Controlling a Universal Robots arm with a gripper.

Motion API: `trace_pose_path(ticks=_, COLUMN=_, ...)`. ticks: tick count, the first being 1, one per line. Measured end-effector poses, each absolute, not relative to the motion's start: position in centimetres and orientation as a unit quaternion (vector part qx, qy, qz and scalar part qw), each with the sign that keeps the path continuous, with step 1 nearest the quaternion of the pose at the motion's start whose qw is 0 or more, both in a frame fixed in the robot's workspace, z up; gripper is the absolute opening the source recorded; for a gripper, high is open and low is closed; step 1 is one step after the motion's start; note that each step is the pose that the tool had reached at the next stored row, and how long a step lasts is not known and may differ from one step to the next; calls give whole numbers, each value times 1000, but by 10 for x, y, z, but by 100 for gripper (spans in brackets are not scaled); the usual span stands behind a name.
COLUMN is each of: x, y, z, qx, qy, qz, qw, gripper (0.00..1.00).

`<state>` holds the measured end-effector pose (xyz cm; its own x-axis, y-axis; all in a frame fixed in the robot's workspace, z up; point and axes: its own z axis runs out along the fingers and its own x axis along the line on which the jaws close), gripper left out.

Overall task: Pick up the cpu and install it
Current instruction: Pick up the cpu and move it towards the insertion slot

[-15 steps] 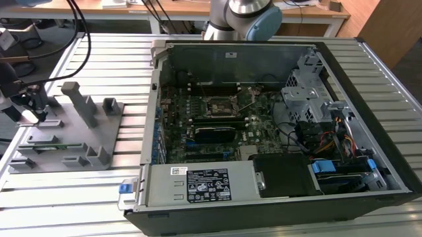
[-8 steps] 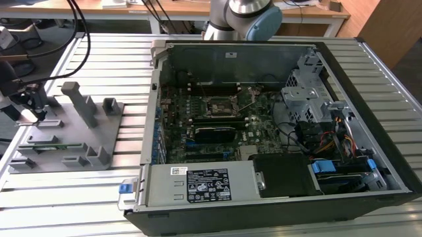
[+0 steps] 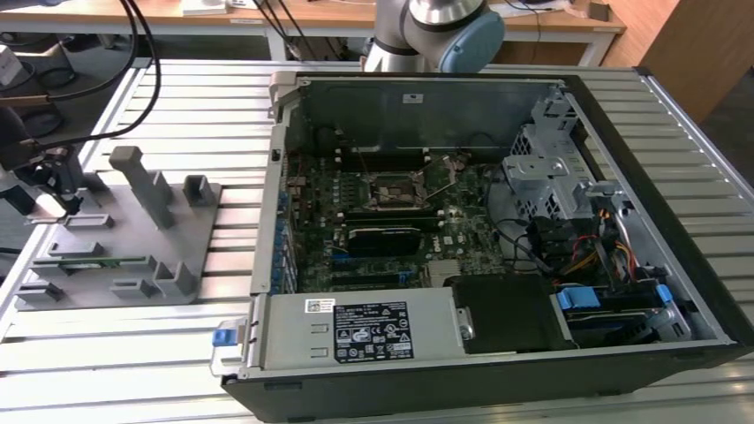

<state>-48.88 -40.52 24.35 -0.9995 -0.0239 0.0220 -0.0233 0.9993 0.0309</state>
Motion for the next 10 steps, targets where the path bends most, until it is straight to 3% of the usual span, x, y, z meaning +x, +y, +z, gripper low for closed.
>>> trace_pose_path(ticks=10, x=-489, y=-405, z=250, qx=12, qy=-1000, qz=-15, qw=11, gripper=54)
